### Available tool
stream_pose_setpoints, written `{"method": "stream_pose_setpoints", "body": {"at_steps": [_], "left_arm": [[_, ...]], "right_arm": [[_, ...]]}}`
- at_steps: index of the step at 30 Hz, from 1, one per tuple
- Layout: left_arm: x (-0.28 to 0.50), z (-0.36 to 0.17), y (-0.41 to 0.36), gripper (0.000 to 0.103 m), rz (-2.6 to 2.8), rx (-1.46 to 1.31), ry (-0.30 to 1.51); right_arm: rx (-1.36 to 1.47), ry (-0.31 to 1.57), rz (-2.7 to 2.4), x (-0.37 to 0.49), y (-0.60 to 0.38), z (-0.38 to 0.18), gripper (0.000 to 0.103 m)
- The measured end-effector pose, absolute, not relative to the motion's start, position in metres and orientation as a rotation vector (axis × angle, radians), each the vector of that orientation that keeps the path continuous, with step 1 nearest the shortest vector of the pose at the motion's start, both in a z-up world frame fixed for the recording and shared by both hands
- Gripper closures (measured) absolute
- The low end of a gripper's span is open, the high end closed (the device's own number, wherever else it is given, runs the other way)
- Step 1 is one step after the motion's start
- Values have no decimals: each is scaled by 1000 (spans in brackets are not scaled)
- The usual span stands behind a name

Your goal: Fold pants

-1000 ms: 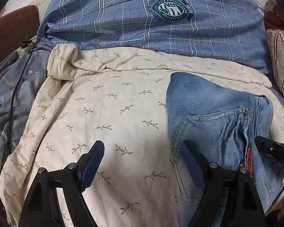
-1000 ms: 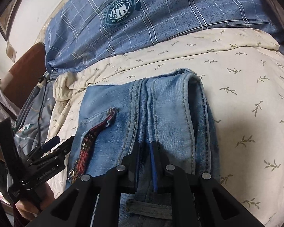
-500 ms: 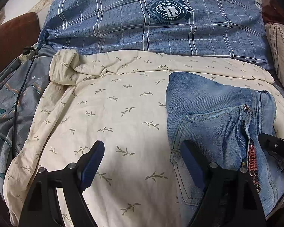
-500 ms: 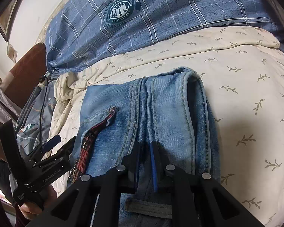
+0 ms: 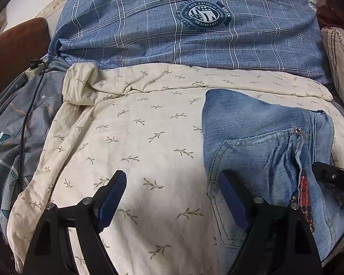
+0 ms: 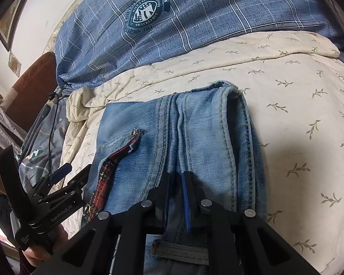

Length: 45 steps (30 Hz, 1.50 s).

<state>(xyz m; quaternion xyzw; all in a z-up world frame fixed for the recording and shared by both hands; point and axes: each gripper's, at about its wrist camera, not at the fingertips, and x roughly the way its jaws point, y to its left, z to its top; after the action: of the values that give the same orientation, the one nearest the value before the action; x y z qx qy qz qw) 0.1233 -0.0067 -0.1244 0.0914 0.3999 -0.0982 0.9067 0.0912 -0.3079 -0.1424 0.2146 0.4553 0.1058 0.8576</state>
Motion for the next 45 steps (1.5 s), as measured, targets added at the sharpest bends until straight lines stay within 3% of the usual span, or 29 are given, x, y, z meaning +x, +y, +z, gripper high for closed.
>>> {"method": "stream_pose_setpoints", "body": {"at_steps": [45], "left_arm": [[93,-95,-19,20,-293,201,714]], "right_arm": [[441,959,224,92,-307,-142,90]]}}
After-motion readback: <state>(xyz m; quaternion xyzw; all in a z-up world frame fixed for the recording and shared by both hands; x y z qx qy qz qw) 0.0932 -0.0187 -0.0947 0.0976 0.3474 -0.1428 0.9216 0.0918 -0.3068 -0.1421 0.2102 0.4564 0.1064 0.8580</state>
